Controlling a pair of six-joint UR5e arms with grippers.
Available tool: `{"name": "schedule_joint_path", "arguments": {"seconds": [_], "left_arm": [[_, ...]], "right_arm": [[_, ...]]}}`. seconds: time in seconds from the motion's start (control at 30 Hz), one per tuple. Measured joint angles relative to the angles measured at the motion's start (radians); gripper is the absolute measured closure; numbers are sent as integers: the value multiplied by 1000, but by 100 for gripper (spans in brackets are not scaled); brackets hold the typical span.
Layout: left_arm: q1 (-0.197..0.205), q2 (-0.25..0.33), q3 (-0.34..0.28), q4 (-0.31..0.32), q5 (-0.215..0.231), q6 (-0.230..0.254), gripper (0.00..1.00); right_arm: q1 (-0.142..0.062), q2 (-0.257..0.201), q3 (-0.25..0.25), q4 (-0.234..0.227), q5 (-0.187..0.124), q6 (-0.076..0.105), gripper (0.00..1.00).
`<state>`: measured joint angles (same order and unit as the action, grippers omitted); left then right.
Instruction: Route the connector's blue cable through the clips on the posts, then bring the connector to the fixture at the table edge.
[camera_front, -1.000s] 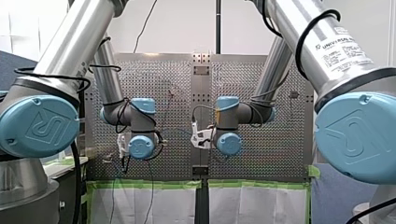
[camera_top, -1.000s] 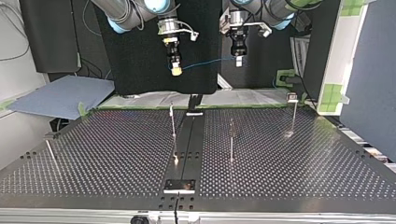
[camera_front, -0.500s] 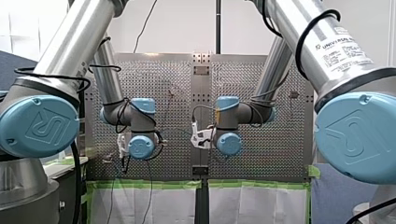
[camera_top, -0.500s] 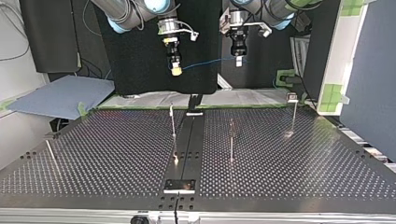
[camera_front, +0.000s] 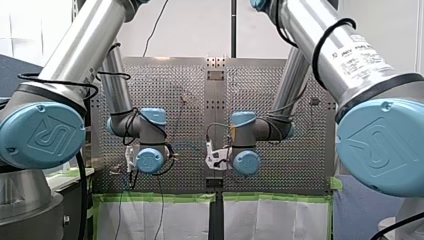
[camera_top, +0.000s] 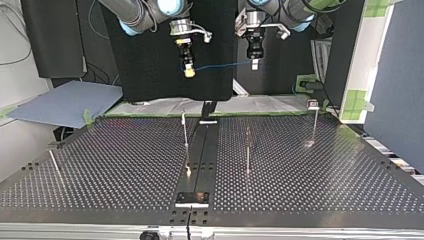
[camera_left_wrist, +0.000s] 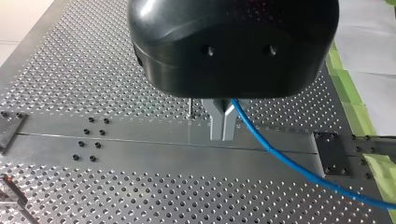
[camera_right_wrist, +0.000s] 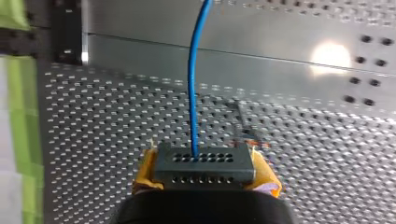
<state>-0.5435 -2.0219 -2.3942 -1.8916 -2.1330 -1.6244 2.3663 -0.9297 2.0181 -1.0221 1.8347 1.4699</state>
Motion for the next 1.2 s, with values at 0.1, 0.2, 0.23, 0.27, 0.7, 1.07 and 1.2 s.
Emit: {"name": "schedule_joint_path", "arguments": {"seconds": [0.1,0.2,0.23,0.27,0.7,1.07,1.2], "left_arm": [[0,0,0,0,0,0,100],[0,0,0,0,0,0,100],[0,0,0,0,0,0,100],[0,0,0,0,0,0,100],[-60,58,58,-32,-59,59,100],[-132,73,73,-34,-102,78,100],[-136,73,74,-34,-102,78,100]], "right_arm": [[0,18,0,0,0,0,100],[0,24,0,0,0,0,100],[0,25,0,0,0,0,100],[0,26,0,0,0,0,100],[0,27,0,0,0,0,100],[0,27,0,0,0,0,100],[0,27,0,0,0,0,100]]}}
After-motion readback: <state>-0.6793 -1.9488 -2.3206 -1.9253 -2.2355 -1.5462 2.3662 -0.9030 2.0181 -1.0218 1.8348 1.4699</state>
